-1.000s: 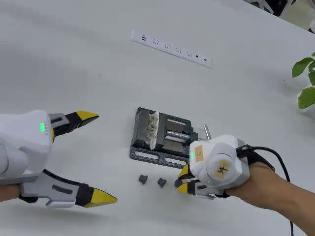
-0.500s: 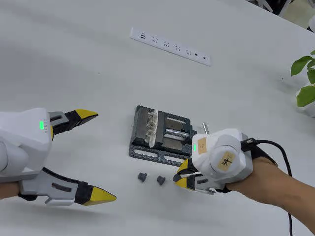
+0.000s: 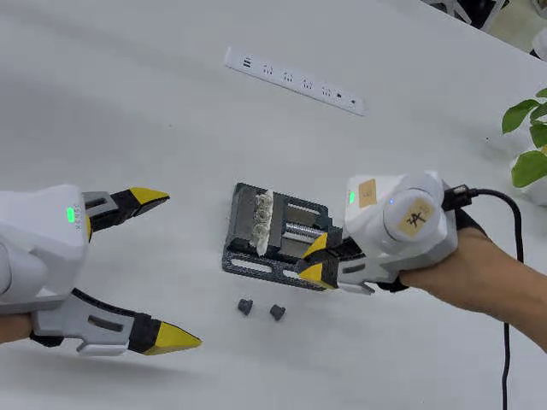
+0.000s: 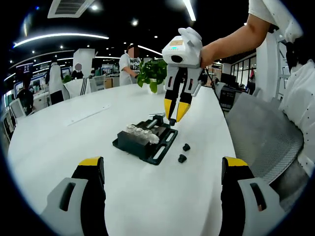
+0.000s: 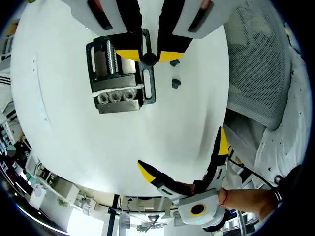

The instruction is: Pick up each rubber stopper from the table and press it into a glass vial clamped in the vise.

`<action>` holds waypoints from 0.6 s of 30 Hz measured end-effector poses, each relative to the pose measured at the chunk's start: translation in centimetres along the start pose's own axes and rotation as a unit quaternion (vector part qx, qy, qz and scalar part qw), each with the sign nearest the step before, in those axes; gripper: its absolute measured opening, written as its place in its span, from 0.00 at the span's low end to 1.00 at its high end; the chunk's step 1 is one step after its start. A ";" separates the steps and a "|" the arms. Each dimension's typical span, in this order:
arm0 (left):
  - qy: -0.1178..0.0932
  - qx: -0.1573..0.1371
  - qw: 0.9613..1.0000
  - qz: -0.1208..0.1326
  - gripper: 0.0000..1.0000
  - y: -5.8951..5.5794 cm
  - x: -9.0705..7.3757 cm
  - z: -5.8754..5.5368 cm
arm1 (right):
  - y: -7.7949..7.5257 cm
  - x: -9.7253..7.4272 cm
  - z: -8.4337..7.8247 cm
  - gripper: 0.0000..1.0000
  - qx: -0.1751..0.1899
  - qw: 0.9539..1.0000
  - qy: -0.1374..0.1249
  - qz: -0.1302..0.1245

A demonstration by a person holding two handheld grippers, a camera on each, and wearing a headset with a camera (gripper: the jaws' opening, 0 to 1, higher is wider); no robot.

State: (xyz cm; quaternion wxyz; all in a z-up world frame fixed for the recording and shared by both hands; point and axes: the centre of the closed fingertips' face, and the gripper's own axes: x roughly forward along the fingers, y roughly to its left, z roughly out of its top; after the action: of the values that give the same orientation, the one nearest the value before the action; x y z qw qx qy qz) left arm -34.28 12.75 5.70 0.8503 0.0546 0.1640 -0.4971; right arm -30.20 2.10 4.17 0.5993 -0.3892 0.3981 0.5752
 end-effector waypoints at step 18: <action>-0.003 -0.003 1.000 -0.001 0.99 0.0 0.1 0.1 | -5.6 -0.3 5.0 0.07 -0.016 0.999 -0.025 -0.019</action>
State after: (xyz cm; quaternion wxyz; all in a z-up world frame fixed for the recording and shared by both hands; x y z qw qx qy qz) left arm -34.20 12.70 5.73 0.8503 0.0509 0.1631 -0.4978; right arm -24.51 6.41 6.35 0.6132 -0.3917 0.3665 0.5799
